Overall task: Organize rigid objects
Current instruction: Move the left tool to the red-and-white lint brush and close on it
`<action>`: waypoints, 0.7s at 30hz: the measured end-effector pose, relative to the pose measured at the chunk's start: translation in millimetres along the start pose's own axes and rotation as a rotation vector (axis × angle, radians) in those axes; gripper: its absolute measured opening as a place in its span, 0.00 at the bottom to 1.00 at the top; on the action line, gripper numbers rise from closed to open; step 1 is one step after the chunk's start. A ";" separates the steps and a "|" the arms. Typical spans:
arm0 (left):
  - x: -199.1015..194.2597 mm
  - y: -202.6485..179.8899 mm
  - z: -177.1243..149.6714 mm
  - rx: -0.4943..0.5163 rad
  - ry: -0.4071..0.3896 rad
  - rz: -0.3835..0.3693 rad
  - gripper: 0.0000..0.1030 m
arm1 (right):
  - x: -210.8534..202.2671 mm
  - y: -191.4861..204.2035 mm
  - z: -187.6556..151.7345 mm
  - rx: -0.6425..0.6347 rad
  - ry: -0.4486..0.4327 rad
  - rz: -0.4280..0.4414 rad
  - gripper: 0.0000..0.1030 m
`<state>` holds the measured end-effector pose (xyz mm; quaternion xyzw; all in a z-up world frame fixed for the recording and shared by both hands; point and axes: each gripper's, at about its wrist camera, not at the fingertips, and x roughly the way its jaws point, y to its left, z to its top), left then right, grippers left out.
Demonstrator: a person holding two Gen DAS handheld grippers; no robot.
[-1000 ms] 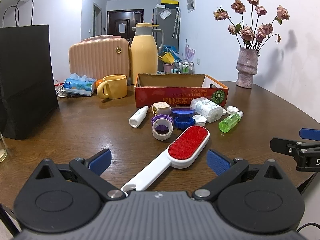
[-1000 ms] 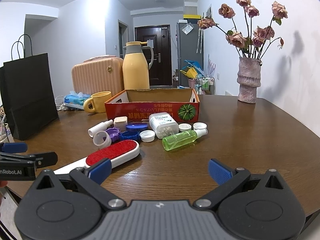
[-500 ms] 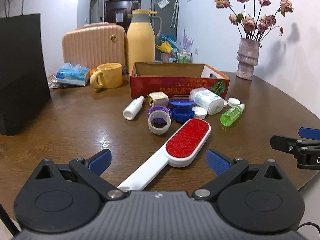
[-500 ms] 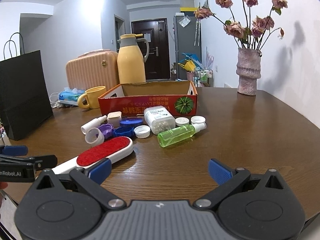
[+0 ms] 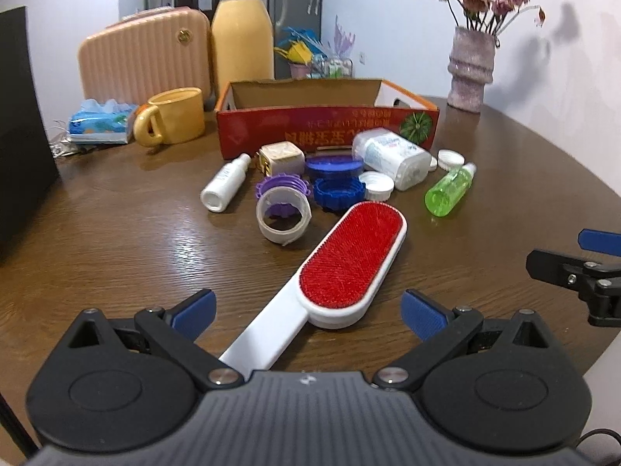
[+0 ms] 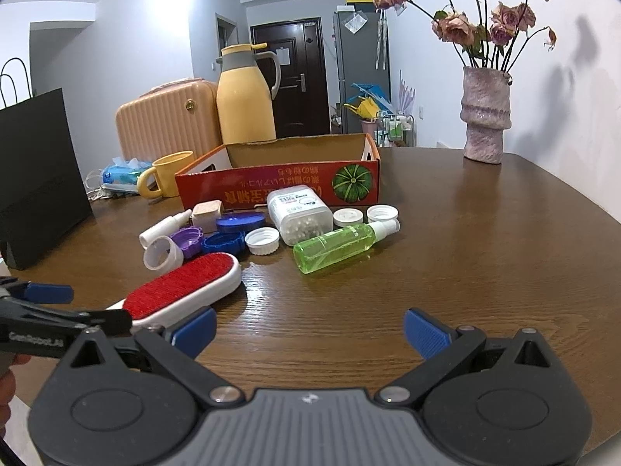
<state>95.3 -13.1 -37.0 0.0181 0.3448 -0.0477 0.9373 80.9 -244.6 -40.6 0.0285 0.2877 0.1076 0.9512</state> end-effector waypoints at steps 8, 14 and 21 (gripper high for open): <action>32.8 -7.9 8.9 0.048 0.046 -0.019 1.00 | 15.2 -7.1 -0.5 0.006 0.018 -0.010 1.00; 57.2 -14.6 11.3 0.082 0.080 -0.009 1.00 | 24.0 -11.7 -1.3 0.013 0.033 -0.015 1.00; 70.2 -14.0 13.4 0.058 0.081 -0.046 0.99 | 33.7 -17.2 -3.5 0.025 0.052 -0.019 1.00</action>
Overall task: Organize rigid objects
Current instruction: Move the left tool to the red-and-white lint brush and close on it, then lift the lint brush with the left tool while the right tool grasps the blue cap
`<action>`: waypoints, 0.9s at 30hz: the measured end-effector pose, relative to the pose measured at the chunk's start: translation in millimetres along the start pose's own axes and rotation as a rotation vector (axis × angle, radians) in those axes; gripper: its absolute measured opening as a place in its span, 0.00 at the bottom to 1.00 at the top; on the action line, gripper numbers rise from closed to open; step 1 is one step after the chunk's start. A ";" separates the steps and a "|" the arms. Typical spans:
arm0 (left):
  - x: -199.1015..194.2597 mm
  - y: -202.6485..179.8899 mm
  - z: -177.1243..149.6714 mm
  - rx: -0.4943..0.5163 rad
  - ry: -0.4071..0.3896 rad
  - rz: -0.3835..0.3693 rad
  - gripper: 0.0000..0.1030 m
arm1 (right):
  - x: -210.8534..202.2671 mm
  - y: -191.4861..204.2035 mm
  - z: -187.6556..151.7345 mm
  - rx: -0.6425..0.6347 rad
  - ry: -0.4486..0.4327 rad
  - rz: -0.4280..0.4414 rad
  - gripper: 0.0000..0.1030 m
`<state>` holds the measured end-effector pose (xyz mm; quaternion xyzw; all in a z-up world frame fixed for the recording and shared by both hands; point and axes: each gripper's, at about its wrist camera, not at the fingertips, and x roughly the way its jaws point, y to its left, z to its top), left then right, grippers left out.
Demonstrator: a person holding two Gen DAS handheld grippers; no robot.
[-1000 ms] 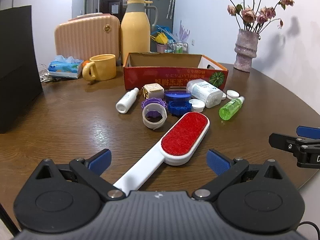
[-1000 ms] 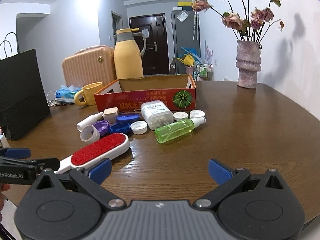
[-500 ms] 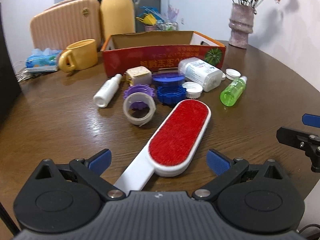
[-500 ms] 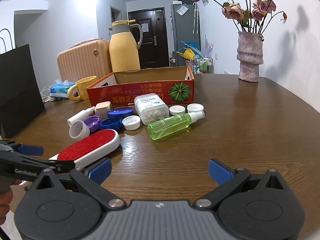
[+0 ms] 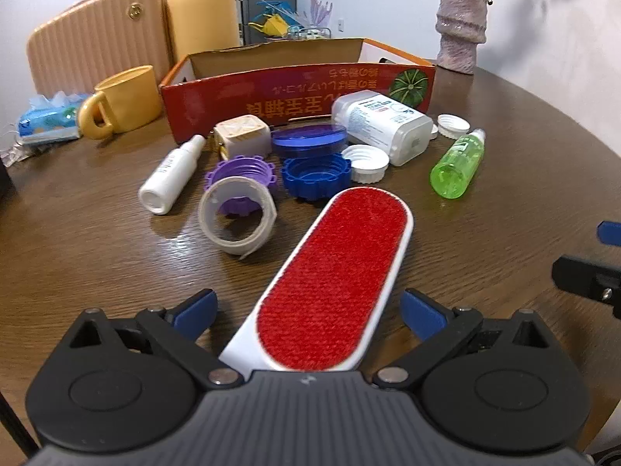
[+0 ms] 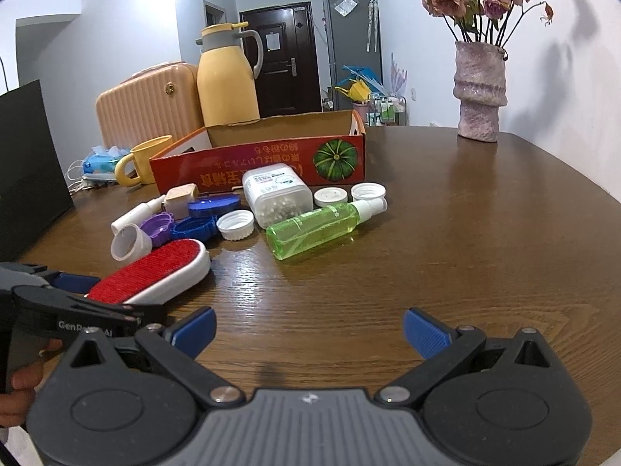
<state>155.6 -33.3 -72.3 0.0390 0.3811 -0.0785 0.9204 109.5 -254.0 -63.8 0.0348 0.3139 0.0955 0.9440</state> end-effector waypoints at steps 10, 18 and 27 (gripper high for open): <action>-4.9 -4.4 -0.9 0.001 -0.060 -0.012 0.64 | 11.6 -2.6 -2.3 0.015 0.028 0.006 1.00; -10.8 -5.6 -4.2 -0.007 -0.080 -0.016 0.55 | 13.3 -2.0 -3.2 0.016 0.033 0.007 1.00; -28.8 -5.0 -7.6 -0.012 -0.133 -0.016 0.55 | 11.3 -0.2 -3.5 0.009 0.029 0.006 1.00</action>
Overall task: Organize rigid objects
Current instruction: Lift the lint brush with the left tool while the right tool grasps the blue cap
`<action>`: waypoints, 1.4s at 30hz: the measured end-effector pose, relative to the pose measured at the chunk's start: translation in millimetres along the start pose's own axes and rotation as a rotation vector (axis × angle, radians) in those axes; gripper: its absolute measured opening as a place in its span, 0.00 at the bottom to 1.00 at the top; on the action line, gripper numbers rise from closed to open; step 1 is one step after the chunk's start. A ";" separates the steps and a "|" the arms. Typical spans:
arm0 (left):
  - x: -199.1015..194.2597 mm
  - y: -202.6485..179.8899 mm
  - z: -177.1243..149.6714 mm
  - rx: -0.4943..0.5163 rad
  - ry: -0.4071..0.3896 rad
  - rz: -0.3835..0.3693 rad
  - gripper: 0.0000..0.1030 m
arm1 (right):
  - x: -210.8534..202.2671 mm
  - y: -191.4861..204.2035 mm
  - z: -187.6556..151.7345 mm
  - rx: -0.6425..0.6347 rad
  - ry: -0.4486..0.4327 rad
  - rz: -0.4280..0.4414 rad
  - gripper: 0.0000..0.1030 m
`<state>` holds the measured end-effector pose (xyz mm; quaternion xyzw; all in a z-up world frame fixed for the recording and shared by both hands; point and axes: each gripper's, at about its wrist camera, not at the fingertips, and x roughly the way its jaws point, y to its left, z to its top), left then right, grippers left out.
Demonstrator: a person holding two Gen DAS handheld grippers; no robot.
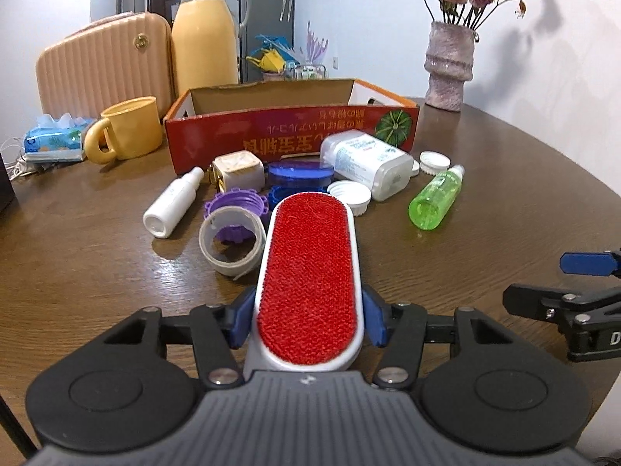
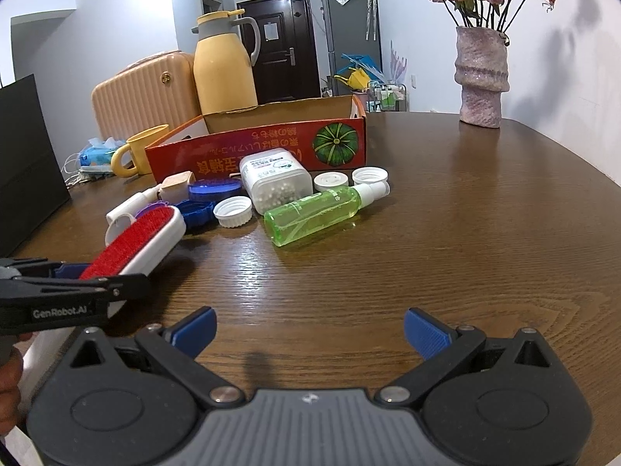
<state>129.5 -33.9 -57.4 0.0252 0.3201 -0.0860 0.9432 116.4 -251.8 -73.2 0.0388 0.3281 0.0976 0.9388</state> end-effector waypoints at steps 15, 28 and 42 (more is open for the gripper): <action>-50.6 27.9 -2.2 -0.056 -0.107 0.040 0.55 | -10.0 33.7 9.7 -0.086 -0.033 0.029 1.00; -57.9 64.8 -1.6 -0.114 -0.138 0.081 0.55 | 16.2 77.0 40.6 -0.194 -0.082 0.049 0.97; -43.4 87.7 1.9 -0.149 -0.122 0.110 0.55 | 72.5 101.0 70.0 -0.228 -0.053 0.087 0.66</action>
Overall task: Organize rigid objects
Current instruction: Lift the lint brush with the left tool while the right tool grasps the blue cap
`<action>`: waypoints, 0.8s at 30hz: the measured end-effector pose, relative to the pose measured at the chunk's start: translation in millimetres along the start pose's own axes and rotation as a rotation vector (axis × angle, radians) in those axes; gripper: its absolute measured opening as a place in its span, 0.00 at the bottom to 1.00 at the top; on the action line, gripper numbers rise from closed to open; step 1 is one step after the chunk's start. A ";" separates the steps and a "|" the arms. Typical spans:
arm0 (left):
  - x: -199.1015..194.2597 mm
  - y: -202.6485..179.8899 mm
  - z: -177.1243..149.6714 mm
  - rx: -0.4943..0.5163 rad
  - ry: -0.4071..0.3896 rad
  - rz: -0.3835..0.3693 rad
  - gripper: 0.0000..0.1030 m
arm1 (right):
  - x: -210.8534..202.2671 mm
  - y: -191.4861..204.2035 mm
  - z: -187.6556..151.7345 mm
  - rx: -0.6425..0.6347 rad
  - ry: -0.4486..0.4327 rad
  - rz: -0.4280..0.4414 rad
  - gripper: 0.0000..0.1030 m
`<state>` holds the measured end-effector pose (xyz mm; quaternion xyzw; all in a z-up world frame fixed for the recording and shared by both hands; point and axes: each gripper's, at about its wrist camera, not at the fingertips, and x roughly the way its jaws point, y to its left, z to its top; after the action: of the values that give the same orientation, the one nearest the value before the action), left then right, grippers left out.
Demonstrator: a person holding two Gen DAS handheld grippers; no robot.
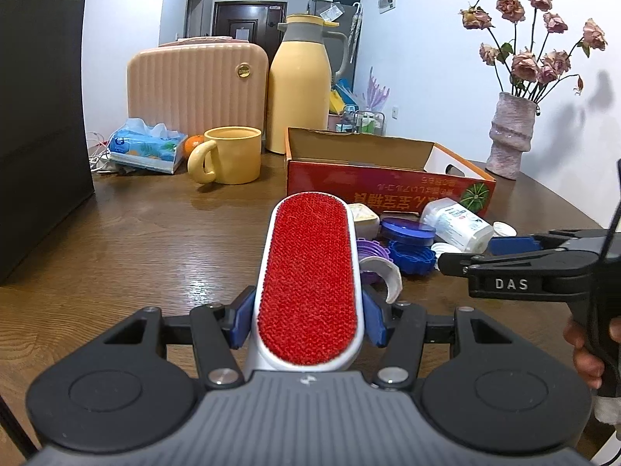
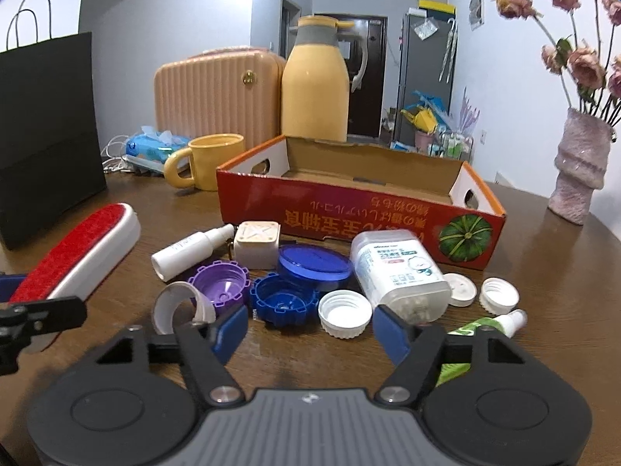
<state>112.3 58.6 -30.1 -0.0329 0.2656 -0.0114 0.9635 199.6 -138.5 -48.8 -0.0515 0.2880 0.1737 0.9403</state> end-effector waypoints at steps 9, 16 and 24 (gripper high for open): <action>8.9 4.4 1.8 -0.009 0.008 0.002 0.55 | 28.9 11.0 7.2 -0.041 0.027 0.043 0.52; 15.5 7.9 2.6 -0.016 0.019 0.001 0.55 | 45.2 21.0 9.3 -0.071 0.046 0.050 0.48; 17.8 8.9 3.9 -0.021 0.023 -0.004 0.55 | 51.4 19.3 12.8 -0.067 0.061 0.063 0.26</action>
<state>129.7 67.0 -36.5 -0.0431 0.2767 -0.0108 0.9599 239.2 -102.7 -66.9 -0.0789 0.3122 0.2110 0.9229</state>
